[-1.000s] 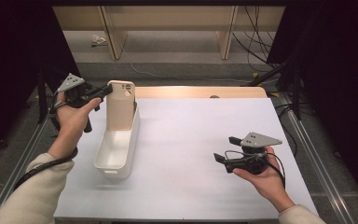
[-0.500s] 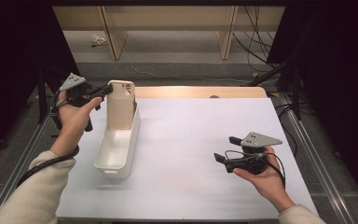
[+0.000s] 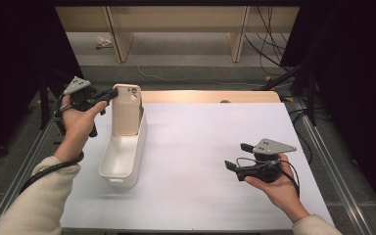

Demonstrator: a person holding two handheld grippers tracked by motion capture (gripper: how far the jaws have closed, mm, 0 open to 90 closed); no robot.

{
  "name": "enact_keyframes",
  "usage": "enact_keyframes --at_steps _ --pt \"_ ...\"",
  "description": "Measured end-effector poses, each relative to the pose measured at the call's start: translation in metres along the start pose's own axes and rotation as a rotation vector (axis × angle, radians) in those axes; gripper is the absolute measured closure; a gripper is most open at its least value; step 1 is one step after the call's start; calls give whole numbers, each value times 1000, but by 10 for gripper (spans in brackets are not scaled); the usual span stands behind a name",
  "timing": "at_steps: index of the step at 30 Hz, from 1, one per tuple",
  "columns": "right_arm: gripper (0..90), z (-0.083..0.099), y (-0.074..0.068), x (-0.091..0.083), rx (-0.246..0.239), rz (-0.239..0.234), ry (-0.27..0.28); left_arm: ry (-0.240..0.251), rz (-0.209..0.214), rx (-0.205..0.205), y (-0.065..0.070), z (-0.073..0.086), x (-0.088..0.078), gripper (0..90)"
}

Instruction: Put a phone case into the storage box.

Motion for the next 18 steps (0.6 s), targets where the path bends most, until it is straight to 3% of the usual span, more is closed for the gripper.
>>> enact_keyframes --at_steps 18 --pt "168 0 0 0 0 0 -1 -2 -19 0 -7 2 6 823"
Point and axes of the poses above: each handheld gripper's, and its own axes: x roughly forward along the jaws, z roughly out of its underside, y roughly to its right, the point moved 7 cm from there along x, roughly forward along the jaws, and after that the axes turned 15 degrees about -x, right-handed, at the moved point
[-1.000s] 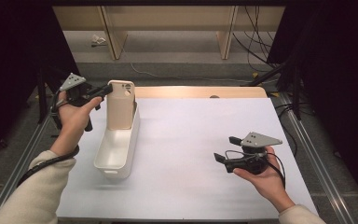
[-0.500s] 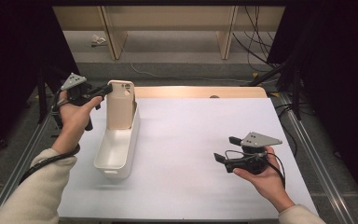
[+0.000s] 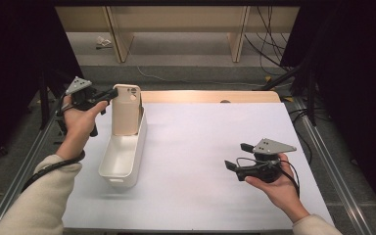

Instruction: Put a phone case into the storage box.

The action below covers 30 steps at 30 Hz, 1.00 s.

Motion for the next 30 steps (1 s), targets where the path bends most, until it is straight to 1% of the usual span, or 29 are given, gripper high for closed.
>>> enact_keyframes --at_steps 5,14,18,25,28,30 --pt "168 0 0 0 0 1 0 -7 -5 5 -2 1 2 823" --pt "168 0 0 0 1 1 0 -11 -10 -1 -4 3 5 823" --pt "168 0 1 0 0 2 -1 -21 -13 6 -6 4 7 823" --pt "168 0 0 0 0 1 0 -22 -16 -7 -8 5 11 823" --pt "168 0 1 0 0 2 -1 -23 -20 -3 -9 5 13 823" --pt "168 0 1 0 1 2 0 -23 -22 -7 -9 5 14 823"
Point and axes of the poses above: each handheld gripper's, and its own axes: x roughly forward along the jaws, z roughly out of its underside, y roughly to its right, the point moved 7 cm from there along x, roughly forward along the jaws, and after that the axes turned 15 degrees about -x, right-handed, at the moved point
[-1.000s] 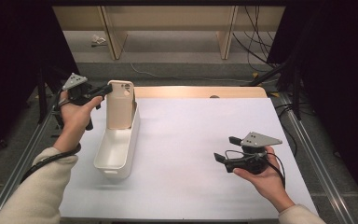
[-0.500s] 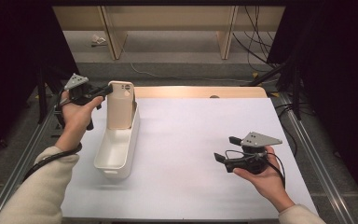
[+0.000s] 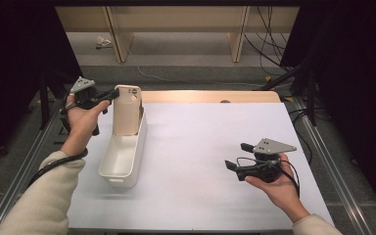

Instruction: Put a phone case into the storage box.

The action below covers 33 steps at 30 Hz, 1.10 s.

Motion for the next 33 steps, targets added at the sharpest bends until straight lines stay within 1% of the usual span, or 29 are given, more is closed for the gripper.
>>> enact_keyframes --at_steps 6,11,21,29,33 --pt "168 0 1 0 0 2 1 -2 -6 -9 -2 2 4 823" --pt "168 0 1 0 0 1 2 -7 -15 -8 -5 3 5 823" --pt "168 0 1 0 1 0 3 -6 -33 -30 -12 5 8 823" --pt "168 0 1 0 0 1 4 -13 -37 -30 -12 7 12 823" --pt "168 0 1 0 0 0 4 -14 -42 -36 -15 8 13 823"
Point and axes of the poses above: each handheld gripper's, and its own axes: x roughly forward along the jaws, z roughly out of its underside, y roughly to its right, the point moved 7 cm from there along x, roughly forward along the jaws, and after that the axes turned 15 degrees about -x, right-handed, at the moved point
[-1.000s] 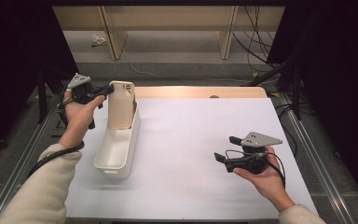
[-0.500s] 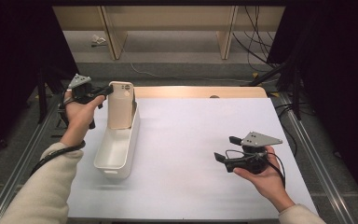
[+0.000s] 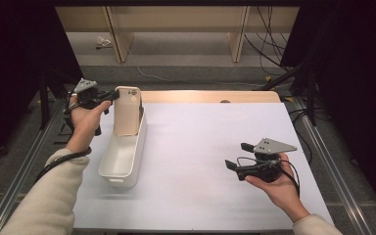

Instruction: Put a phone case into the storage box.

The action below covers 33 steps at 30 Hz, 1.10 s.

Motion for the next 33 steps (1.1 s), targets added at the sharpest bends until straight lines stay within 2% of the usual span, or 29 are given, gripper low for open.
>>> enact_keyframes --at_steps 19,33 --pt "168 0 0 0 1 -1 2 -10 -6 2 -2 2 6 823" --pt "168 0 0 0 1 -1 1 -27 -13 -4 -7 10 12 821"
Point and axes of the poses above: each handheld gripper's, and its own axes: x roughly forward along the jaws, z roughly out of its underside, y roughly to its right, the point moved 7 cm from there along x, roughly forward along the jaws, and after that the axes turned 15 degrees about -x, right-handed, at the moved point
